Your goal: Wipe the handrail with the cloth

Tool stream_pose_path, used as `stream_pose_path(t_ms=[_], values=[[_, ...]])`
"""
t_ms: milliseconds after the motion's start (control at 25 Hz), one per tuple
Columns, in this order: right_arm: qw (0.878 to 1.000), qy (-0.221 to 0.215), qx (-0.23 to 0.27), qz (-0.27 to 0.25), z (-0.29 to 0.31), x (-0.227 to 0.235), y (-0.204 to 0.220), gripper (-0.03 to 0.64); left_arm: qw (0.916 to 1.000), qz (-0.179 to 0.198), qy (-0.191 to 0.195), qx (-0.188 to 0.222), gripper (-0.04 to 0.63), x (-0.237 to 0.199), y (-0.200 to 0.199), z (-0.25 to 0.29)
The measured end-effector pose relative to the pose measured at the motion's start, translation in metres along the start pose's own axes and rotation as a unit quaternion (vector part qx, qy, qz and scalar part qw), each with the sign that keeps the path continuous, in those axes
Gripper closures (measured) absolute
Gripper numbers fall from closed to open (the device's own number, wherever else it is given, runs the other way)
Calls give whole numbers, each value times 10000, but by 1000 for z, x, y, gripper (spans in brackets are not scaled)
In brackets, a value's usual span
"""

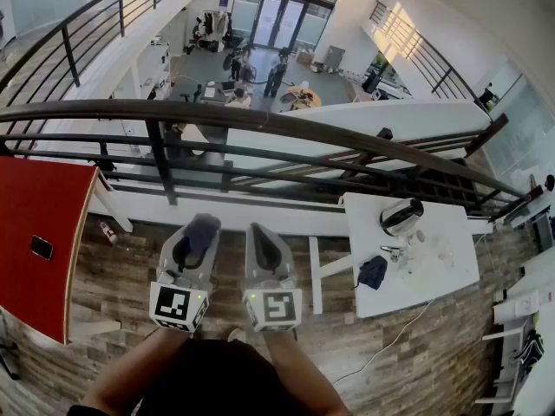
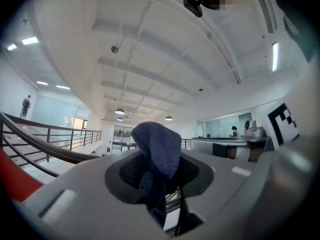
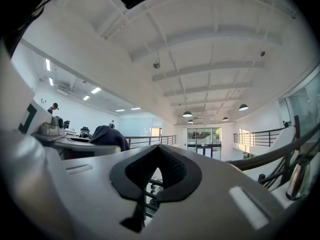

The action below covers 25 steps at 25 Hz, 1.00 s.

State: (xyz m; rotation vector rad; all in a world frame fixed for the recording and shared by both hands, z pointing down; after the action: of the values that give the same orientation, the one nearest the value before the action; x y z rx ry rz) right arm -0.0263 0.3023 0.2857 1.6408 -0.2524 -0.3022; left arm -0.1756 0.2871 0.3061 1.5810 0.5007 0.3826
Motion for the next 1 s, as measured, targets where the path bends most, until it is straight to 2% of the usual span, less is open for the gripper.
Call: stream_pose_path(t_ms=[160, 360, 560, 840, 1000], values=[[9998, 24, -170, -108, -9, 6, 2, 618, 10000, -24, -16, 25, 482, 5, -3, -3], [9999, 13, -82, 120, -15, 11, 1, 617, 9997, 29, -211, 92, 482, 9, -5, -8], [9998, -132, -71, 117, -26, 17, 6, 617, 9994, 39, -331, 71, 480, 14, 0, -15], [9991, -239, -209, 290, -41, 44, 26, 615, 9964, -131, -832, -87, 480, 15, 15, -16], [9983, -289, -213, 456, -44, 54, 34, 615, 9953, 84, -968, 3, 480, 9, 8, -17]])
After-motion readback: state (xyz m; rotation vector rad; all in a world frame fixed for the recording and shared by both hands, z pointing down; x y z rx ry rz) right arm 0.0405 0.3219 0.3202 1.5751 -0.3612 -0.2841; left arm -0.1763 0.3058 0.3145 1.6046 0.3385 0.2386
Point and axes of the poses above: the fingertips, and each gripper's own axes: z forward along the fingers, x to its right, y out of its underside, the point moved 8 cm from there along -z, backward along the fingers, and after that the axes turned 2 degrees about -y, right-handed, at the moved point
